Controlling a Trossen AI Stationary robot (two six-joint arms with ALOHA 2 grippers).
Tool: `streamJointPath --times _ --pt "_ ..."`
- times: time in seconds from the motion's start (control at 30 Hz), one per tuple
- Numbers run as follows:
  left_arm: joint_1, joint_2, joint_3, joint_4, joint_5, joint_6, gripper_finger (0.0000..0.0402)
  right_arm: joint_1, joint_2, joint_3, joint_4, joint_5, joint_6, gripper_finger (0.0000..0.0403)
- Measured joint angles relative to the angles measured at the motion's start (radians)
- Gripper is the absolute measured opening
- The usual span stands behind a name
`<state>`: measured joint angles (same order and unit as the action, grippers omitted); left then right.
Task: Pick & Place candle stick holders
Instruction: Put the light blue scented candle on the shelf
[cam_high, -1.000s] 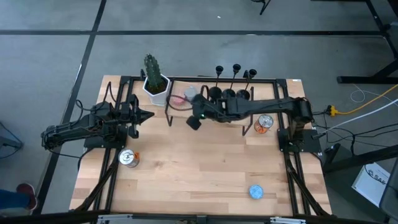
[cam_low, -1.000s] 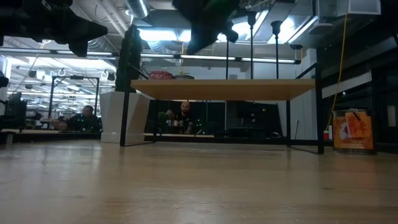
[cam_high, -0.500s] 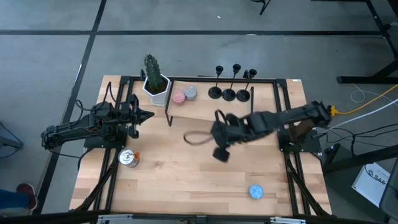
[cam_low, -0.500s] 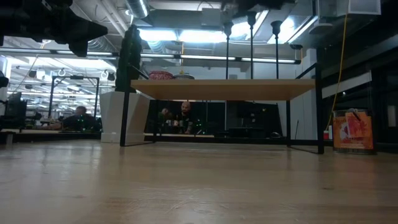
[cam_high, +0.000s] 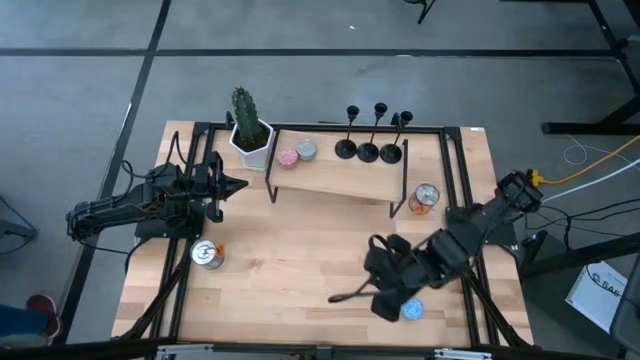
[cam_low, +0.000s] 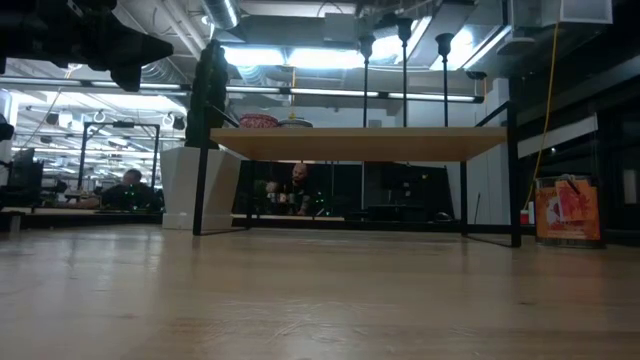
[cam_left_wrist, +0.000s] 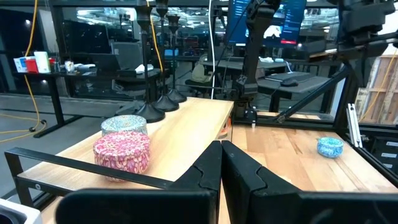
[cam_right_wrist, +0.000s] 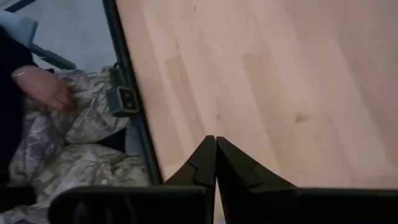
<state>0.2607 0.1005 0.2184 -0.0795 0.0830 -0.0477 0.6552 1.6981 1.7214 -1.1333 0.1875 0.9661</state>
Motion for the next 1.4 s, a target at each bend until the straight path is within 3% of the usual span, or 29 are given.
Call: streamJointPath --times 0.33,0.67,0.97,1.23,1.4 --pt "0.000 0.000 0.000 0.000 0.000 0.000 0.0006 0.131 0.000 0.000 -0.168 0.010 0.477 0.0013" --pt "0.000 0.000 0.000 0.000 0.000 0.000 0.0006 0.248 0.023 0.000 -0.171 0.069 0.846 0.0013" --pt "0.000 0.000 0.000 0.000 0.000 0.000 0.0006 0.282 0.056 0.000 -0.231 0.100 0.895 0.0013" --pt "0.000 0.000 0.000 0.000 0.000 0.000 0.0006 0.259 0.057 0.000 -0.414 0.100 0.885 0.0013" --pt "0.000 0.000 0.000 0.000 0.000 0.000 0.0006 0.254 0.057 0.000 -0.427 0.030 0.885 0.0013"
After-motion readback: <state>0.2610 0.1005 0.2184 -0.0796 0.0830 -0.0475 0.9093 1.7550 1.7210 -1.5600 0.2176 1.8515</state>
